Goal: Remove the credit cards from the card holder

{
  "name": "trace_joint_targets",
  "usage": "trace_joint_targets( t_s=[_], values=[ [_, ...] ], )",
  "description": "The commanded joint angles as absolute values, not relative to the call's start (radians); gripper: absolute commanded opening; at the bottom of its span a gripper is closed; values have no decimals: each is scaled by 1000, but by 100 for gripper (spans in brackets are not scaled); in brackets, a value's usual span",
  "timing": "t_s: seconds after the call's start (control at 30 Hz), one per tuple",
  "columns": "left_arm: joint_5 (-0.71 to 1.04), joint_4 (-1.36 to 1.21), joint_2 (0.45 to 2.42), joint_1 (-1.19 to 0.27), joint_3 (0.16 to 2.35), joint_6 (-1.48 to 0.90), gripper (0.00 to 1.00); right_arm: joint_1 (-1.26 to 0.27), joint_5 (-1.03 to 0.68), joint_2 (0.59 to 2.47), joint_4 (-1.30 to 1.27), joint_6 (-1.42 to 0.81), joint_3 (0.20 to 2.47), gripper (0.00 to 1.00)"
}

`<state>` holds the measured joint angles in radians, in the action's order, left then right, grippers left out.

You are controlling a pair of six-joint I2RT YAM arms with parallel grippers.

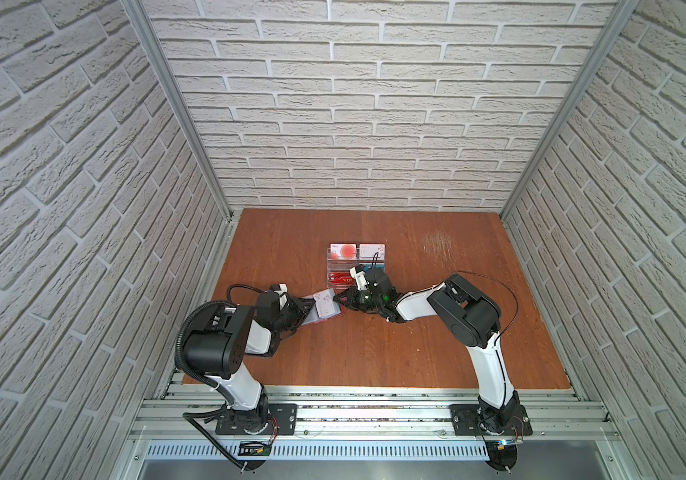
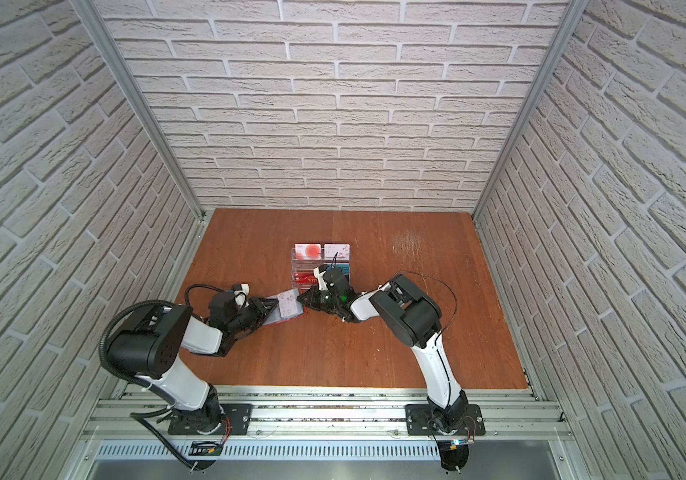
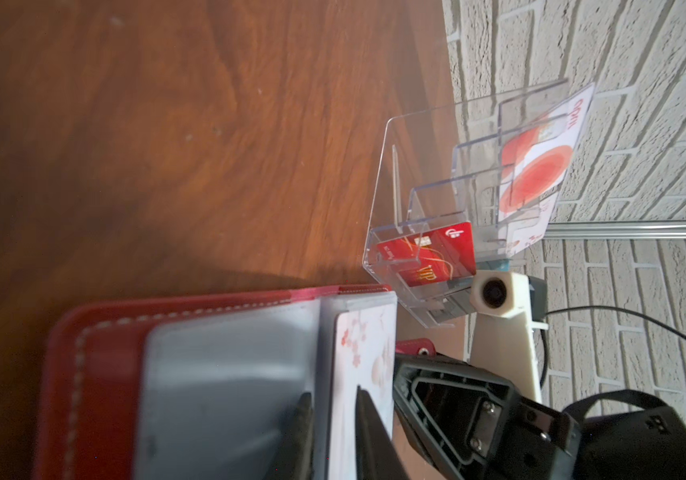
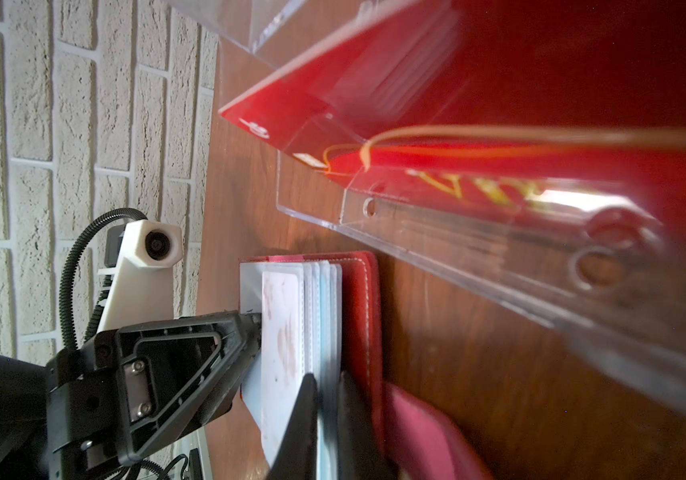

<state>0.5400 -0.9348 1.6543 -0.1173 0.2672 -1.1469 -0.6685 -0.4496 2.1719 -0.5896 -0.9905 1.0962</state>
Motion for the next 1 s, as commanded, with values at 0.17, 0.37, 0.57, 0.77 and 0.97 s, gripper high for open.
trace_joint_targets(
  t_s=[0.17, 0.37, 0.57, 0.77, 0.97],
  values=[
    [568, -1036, 1718, -136, 296, -1150, 23, -692, -445, 2245, -406, -983, 1076, 6],
    [575, -1076, 1742, -145, 301, -1158, 23, -693, -447, 2255, -408, -988, 1080, 6],
    [587, -1140, 1737, -146, 288, -1169, 22, -694, -448, 2268, -396, -986, 1089, 6],
    [598, -1209, 1744, -147, 278, -1193, 17, -693, -446, 2269, -379, -982, 1091, 6],
    [580, -1291, 1769, -149, 269, -1224, 15, -695, -440, 2273, -367, -976, 1090, 6]
  ],
)
